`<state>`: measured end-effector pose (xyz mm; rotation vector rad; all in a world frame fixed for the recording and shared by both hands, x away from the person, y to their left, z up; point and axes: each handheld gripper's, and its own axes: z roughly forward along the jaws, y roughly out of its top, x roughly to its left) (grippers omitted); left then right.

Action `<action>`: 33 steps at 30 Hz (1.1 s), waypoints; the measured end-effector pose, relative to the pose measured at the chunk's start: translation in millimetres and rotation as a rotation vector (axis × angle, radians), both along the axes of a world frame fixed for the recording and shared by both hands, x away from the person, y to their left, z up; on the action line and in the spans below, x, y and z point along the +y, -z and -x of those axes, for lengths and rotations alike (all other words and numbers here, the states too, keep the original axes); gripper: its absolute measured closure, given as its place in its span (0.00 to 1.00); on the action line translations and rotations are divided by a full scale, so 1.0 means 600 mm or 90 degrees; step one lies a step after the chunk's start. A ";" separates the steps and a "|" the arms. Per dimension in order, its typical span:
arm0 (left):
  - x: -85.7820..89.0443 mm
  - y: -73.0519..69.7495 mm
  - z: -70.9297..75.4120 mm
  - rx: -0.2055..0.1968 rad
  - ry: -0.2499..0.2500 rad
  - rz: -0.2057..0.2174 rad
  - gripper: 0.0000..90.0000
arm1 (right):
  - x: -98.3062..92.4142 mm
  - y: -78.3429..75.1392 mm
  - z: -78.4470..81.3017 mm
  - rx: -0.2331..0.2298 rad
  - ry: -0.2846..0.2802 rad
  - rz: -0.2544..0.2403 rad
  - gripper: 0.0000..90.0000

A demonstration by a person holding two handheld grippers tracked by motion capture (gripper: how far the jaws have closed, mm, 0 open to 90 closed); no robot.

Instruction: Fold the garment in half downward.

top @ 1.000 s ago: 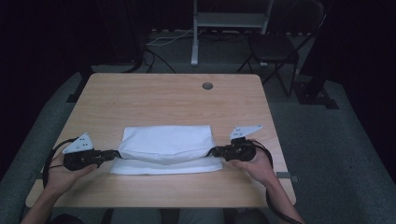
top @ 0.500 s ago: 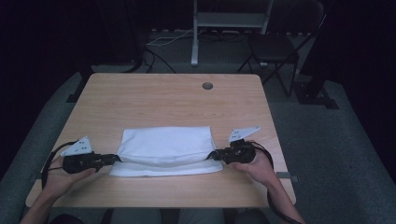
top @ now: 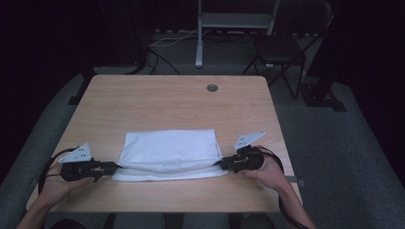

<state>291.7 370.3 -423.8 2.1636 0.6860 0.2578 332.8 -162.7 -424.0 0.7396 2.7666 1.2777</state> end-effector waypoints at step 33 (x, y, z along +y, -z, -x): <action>-0.097 0.016 -0.013 0.025 0.056 -0.022 0.68 | 0.064 0.010 -0.013 -0.023 0.006 0.055 0.64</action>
